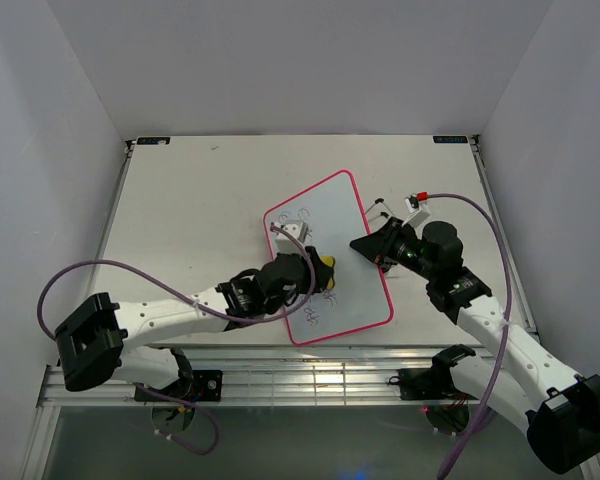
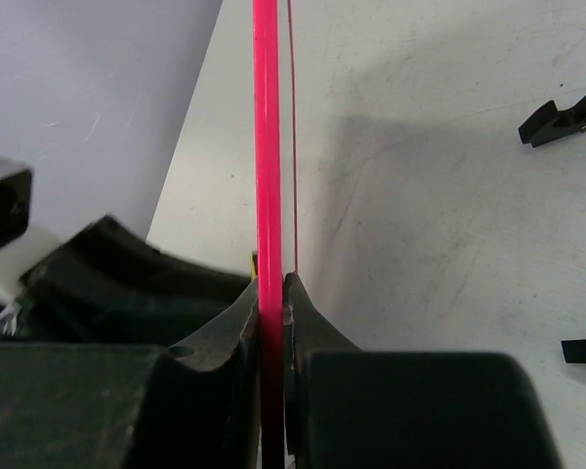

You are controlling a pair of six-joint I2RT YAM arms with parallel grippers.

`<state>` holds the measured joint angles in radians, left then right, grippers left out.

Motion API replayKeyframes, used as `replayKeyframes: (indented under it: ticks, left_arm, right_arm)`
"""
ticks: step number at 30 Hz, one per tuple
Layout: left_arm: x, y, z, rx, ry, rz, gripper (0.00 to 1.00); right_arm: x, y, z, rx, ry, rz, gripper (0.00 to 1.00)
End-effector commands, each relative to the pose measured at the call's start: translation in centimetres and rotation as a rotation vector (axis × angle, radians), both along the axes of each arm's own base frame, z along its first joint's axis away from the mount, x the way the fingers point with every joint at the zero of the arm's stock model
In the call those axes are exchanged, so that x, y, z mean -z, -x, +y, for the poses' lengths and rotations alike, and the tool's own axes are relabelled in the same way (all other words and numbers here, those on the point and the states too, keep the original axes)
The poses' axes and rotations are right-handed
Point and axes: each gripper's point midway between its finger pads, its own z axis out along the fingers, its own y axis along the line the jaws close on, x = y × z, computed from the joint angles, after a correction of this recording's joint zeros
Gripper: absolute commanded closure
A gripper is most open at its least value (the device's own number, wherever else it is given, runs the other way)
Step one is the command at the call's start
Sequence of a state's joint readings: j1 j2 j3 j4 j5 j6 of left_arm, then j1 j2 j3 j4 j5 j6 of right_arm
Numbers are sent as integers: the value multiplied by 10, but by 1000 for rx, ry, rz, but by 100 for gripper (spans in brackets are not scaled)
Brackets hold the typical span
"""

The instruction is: Erase the whiteboard

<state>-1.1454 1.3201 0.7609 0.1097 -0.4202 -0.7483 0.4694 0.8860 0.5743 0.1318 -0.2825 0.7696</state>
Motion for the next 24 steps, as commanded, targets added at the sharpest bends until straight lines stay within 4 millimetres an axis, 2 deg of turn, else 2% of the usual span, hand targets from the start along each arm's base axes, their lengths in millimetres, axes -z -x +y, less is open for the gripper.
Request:
replayKeyframes:
  ticks: [1, 2, 3, 4, 6, 9, 10, 12, 13, 17, 19, 22, 24]
  left_arm:
    - [38, -26, 59, -143, -115, 82, 100]
    - [40, -36, 70, -169, -106, 94, 100]
    - [48, -37, 79, -180, -114, 107, 100]
    - [42, -44, 80, -188, -80, 91, 100]
    - [44, -59, 96, -217, -75, 104, 100]
    - [35, -78, 104, -210, -57, 114, 100]
    - [21, -86, 100, -196, -57, 81, 100]
    - [13, -96, 96, -182, -63, 65, 100]
    - [0, -100, 88, -152, -45, 46, 100]
    - [-18, -107, 70, -91, 5, 11, 100]
    - [-20, -109, 64, -70, 16, 15, 100]
    - [-25, -102, 44, 10, 81, 42, 100]
    - [-24, -87, 29, 73, 126, 88, 100]
  right_arm:
    - [-93, 27, 16, -144, -210, -210, 92]
    - [-91, 31, 16, -158, -207, -210, 92]
    - [-90, 34, 16, -170, -204, -209, 92]
    - [-88, 37, 17, -183, -200, -205, 92]
    - [-81, 40, 14, -180, -182, -200, 92]
    - [-70, 43, 10, -170, -146, -194, 92]
    - [-68, 44, 10, -175, -140, -191, 92]
    - [-65, 46, 10, -190, -131, -194, 92]
    - [-66, 48, 12, -207, -134, -196, 92]
    - [-68, 54, 15, -245, -143, -204, 92]
    - [-72, 57, 17, -271, -150, -211, 92]
    - [-75, 59, 19, -293, -153, -218, 92]
    - [-79, 58, 19, -295, -155, -229, 92]
